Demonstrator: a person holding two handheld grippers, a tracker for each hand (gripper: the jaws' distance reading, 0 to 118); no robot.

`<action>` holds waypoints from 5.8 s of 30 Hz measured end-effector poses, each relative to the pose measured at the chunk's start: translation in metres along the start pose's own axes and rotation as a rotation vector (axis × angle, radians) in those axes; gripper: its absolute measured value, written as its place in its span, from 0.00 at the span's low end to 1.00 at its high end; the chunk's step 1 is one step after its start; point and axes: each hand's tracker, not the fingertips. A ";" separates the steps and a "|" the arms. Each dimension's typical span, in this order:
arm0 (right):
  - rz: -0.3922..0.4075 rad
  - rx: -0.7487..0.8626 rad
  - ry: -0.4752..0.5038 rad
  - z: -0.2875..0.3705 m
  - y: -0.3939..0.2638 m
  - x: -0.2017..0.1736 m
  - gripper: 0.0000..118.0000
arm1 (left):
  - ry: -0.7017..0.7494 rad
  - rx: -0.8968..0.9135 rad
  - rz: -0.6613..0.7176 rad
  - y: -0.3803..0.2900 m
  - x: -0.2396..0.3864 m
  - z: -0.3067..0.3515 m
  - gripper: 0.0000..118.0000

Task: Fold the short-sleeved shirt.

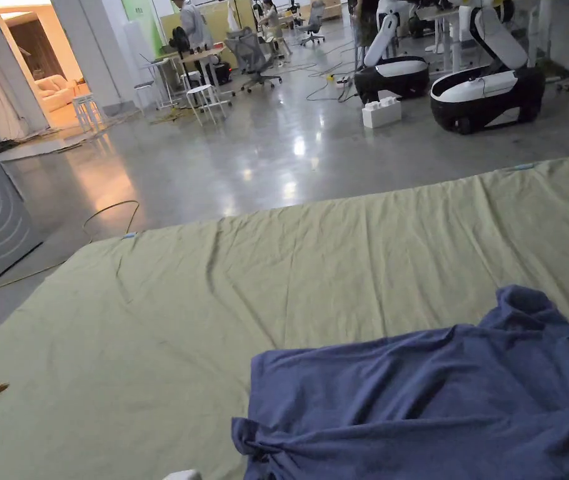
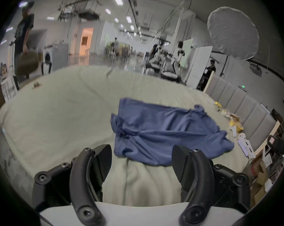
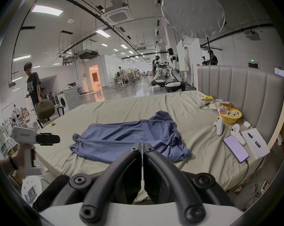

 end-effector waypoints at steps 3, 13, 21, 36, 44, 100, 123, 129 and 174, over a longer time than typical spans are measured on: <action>-0.007 -0.029 -0.018 -0.003 -0.003 0.005 0.02 | 0.069 -0.119 -0.003 -0.001 -0.014 -0.061 0.65; -0.006 -0.118 -0.076 -0.002 -0.021 0.025 0.02 | 0.152 -0.220 -0.153 -0.002 -0.003 -0.123 0.15; -0.045 -0.183 -0.080 -0.082 -0.009 0.048 0.16 | 0.173 -0.280 -0.217 -0.004 0.007 -0.134 0.13; -0.065 -0.487 -0.240 -0.243 -0.053 0.098 0.11 | 0.138 -0.269 -0.216 -0.008 -0.005 -0.136 0.11; -0.001 -0.407 -0.267 -0.202 -0.024 0.084 0.10 | 0.035 -0.133 -0.089 0.023 -0.008 -0.069 0.08; 0.095 0.171 0.058 0.066 0.033 -0.038 0.01 | 0.115 0.478 -0.262 -0.016 0.096 0.266 0.00; -0.070 -0.048 0.005 0.004 -0.004 0.003 0.02 | 0.060 -0.030 -0.023 0.079 -0.001 -0.058 0.71; -0.081 -0.118 -0.058 -0.006 -0.012 0.016 0.02 | 0.175 -0.234 0.038 0.085 -0.040 -0.171 0.70; 0.078 -0.582 -0.055 -0.347 0.041 0.118 0.01 | 0.155 -0.291 -0.296 0.082 0.000 -0.176 0.05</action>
